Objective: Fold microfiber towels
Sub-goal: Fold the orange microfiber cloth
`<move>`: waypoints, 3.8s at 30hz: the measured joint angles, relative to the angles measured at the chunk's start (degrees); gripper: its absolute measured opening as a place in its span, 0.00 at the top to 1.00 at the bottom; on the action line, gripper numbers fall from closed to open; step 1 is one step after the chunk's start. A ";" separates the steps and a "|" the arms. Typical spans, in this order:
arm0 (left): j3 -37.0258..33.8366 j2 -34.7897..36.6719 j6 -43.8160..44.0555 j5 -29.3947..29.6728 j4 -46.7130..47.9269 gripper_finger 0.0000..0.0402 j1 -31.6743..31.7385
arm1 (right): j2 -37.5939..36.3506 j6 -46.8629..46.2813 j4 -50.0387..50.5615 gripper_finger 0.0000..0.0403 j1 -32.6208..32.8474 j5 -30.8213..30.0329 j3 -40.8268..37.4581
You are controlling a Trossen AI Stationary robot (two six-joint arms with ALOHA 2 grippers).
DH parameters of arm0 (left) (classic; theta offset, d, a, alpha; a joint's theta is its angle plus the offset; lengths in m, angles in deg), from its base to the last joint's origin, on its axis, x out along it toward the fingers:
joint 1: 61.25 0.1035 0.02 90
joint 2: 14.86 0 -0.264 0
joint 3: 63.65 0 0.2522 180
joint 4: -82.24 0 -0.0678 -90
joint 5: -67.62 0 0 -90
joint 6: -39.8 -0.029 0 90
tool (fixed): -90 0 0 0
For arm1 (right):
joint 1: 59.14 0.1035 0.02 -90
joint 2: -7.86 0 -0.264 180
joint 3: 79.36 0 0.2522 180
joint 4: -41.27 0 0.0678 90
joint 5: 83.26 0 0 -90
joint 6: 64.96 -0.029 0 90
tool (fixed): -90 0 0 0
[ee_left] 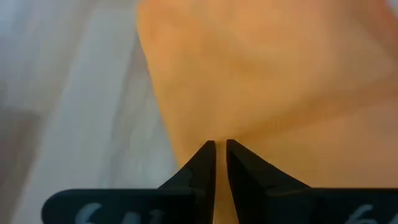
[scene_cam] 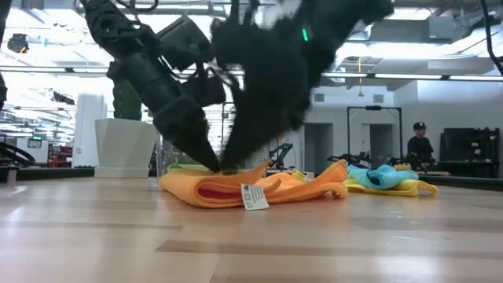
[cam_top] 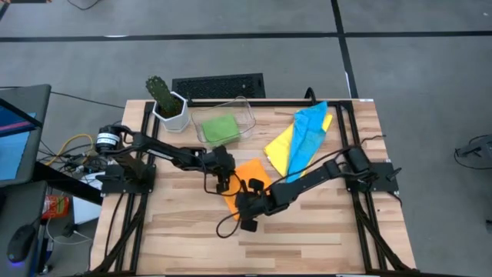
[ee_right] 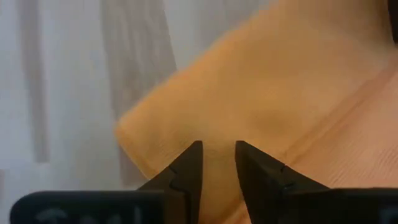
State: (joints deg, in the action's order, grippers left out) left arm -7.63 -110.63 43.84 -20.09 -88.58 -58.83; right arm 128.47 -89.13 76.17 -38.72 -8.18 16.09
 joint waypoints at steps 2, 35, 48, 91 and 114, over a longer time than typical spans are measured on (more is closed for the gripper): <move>-0.08 -1.55 -0.88 -0.04 -0.22 0.93 0.08 | 1.18 -2.07 1.69 0.71 -0.19 0.19 0.05; 0.02 -7.17 1.92 -1.38 -4.44 0.93 0.93 | 4.76 -6.93 -12.00 0.89 4.14 -0.93 -0.35; 0.00 -7.17 5.32 -1.46 -4.54 0.93 0.96 | -1.29 -5.94 -8.76 0.95 4.58 -10.02 -2.26; -10.51 0.58 5.78 -5.44 -12.66 0.93 -1.63 | 3.58 -24.63 -22.28 0.95 9.14 -20.12 -9.25; -17.11 -1.14 54.62 20.39 -27.37 0.93 -26.07 | -5.22 -26.83 -21.07 0.95 15.94 -25.94 -11.08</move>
State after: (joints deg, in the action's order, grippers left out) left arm -24.74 -111.76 98.45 0.30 -115.94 -84.90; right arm 123.25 -115.97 55.10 -22.78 -34.12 5.01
